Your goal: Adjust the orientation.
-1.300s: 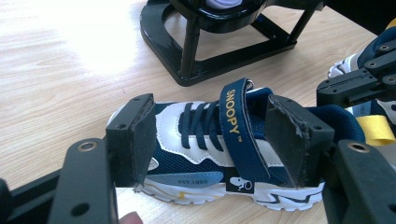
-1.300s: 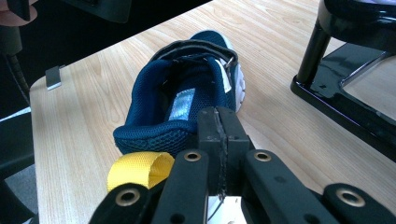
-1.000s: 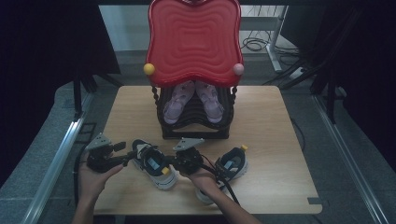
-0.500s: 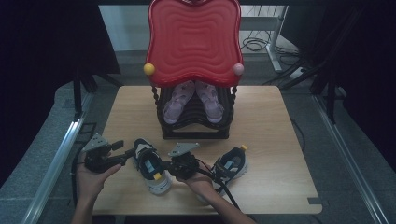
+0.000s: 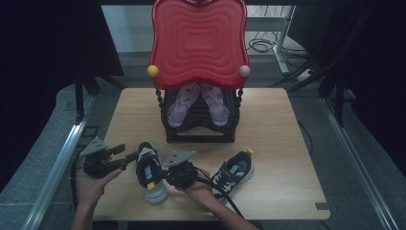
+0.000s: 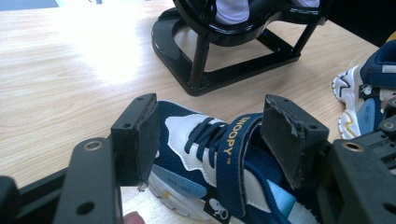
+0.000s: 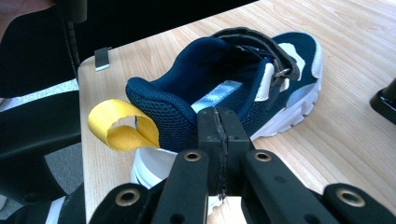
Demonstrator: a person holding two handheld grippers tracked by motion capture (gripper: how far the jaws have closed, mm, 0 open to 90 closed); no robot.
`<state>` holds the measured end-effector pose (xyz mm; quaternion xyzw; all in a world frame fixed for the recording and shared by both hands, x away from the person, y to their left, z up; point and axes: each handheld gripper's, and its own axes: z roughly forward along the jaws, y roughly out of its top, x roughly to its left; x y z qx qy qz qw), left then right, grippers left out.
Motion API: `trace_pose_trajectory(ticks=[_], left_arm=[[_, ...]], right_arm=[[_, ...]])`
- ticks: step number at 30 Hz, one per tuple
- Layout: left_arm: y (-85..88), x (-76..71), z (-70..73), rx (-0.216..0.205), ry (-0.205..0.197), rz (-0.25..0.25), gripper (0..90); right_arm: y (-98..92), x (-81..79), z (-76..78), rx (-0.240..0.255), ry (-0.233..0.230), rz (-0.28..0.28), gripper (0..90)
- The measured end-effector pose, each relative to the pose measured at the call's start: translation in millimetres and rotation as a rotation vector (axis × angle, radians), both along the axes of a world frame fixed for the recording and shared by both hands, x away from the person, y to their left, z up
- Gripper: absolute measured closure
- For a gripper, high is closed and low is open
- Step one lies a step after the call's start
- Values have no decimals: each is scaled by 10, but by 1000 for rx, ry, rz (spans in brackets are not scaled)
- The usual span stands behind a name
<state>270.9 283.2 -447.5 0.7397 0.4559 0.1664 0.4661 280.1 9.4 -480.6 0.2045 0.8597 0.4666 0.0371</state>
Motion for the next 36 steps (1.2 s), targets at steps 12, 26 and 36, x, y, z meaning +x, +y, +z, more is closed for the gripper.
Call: trace_pose_trajectory(ticks=[12, 26, 36], left_arm=[[-2, -15, 20, -7, -1, -12, 372], [70, -26, 28, -17, -4, 5, 365], [117, -38, 33, -24, -2, 12, 365]], right_arm=[[111, -36, -11, 8, 2, 37, 891], [317, -62, -33, 22, -4, 86, 889], [459, -63, -50, 20, 0, 114, 890]])
